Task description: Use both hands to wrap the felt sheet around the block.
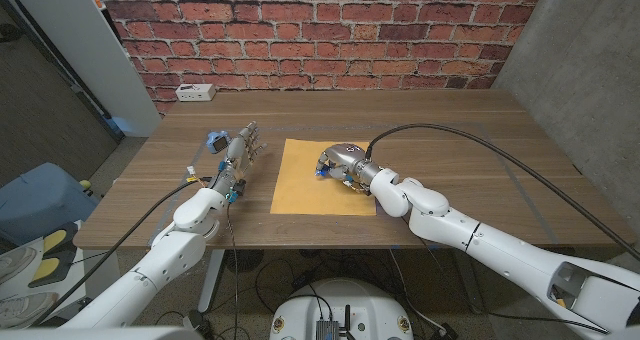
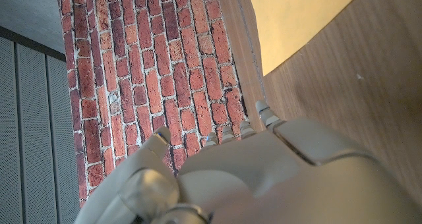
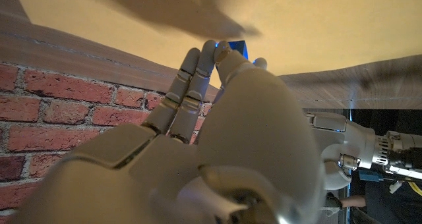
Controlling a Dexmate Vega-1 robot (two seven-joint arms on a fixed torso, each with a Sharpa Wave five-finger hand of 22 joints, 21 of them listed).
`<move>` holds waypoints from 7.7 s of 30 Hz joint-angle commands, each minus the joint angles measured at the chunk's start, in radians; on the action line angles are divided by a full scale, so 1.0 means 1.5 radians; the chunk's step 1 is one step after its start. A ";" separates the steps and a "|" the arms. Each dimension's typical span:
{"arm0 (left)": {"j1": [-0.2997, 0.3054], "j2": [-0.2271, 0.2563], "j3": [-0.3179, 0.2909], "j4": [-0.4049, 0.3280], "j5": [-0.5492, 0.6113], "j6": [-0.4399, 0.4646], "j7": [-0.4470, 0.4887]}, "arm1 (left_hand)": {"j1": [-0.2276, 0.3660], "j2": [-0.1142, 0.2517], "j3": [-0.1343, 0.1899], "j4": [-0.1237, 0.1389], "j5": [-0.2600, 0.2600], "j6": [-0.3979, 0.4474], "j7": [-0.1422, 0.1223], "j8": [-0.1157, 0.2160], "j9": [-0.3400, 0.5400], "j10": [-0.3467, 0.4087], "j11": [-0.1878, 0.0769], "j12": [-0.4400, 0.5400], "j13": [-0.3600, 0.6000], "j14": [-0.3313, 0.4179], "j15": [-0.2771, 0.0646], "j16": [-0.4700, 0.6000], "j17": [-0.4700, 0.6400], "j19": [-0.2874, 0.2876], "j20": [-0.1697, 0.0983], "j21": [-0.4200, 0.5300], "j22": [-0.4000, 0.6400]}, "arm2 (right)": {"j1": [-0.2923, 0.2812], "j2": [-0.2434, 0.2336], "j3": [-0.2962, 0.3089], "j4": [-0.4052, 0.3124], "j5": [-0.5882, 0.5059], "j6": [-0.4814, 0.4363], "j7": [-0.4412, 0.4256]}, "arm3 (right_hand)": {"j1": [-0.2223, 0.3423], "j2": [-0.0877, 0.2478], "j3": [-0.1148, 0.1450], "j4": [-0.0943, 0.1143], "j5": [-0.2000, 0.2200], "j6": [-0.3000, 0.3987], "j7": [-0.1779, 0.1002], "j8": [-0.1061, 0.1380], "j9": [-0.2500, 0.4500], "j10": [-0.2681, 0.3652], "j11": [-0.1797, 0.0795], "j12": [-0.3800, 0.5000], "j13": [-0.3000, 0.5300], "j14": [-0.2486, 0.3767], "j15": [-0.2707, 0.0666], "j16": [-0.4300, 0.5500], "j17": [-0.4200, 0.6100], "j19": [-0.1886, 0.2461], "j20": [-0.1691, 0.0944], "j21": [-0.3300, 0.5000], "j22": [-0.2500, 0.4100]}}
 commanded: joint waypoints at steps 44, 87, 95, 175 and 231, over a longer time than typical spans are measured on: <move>0.028 0.149 0.028 -0.141 0.206 0.140 0.095 | 0.164 -0.034 0.020 -0.151 -0.027 0.153 -0.079 0.045 0.009 -0.044 0.021 0.015 0.005 -0.069 0.040 0.005 0.003 -0.029 0.040 -0.061 0.006 | -0.153 -0.093 0.098 -0.188 0.079 -0.118 -0.016 | -0.346 -0.069 -0.152 0.133 0.038 -0.361 -0.009 -0.027 -0.042 -0.297 0.036 -0.133 -0.050 -0.219 -0.037 -0.243 -0.165 -0.131 0.080 0.019 -0.086; -0.020 0.374 0.105 -0.467 0.396 0.635 0.048 | 0.412 -0.069 0.030 -0.169 -0.011 0.207 -0.074 0.033 0.015 -0.072 0.023 0.002 0.006 -0.128 0.096 -0.003 0.004 -0.127 0.082 -0.157 0.009 | -0.291 -0.211 0.138 -0.333 0.164 -0.249 0.011 | -0.441 -0.119 -0.200 0.155 0.069 -0.404 0.007 -0.047 -0.040 -0.385 0.058 -0.149 -0.058 -0.370 0.026 -0.270 -0.195 -0.212 0.106 -0.057 -0.085; -0.051 0.380 0.156 -0.508 0.468 0.712 0.042 | 0.434 -0.070 0.024 -0.164 -0.009 0.217 -0.083 0.032 0.016 -0.081 0.018 0.002 0.007 -0.156 0.094 -0.003 0.004 -0.168 0.087 -0.180 0.011 | -0.308 -0.221 0.115 -0.382 0.086 -0.325 -0.008 | -0.432 -0.130 -0.206 0.138 0.108 -0.427 -0.006 -0.042 -0.039 -0.450 0.052 -0.147 -0.064 -0.513 0.077 -0.276 -0.221 -0.373 0.159 -0.159 -0.086; -0.171 0.319 0.342 -0.516 0.839 0.840 -0.135 | 0.465 -0.119 -0.063 -0.151 0.011 0.140 -0.085 -0.002 0.018 -0.126 0.007 -0.001 0.007 -0.195 0.087 0.003 0.004 -0.173 0.087 -0.214 0.013 | -0.265 -0.059 0.156 -0.218 0.122 -0.242 -0.192 | -0.230 -0.025 -0.122 0.011 0.136 0.176 0.061 0.041 -0.052 -0.184 -0.047 -0.088 -0.092 -0.407 -0.020 -0.203 -0.343 -0.203 0.086 -0.285 -0.085; -0.012 0.226 0.191 -0.504 0.895 0.705 0.049 | 0.622 0.054 0.002 -0.157 -0.044 0.732 0.112 0.201 0.090 0.393 -0.054 0.088 0.008 0.263 -0.041 0.015 -0.001 0.225 0.034 -0.106 0.019 | -0.317 -0.148 0.221 -0.303 0.251 -0.209 -0.217 | -0.215 -0.025 -0.094 0.003 0.103 0.190 0.078 0.014 -0.051 -0.175 -0.042 -0.104 -0.090 -0.401 -0.020 -0.210 -0.350 -0.173 0.080 -0.298 -0.084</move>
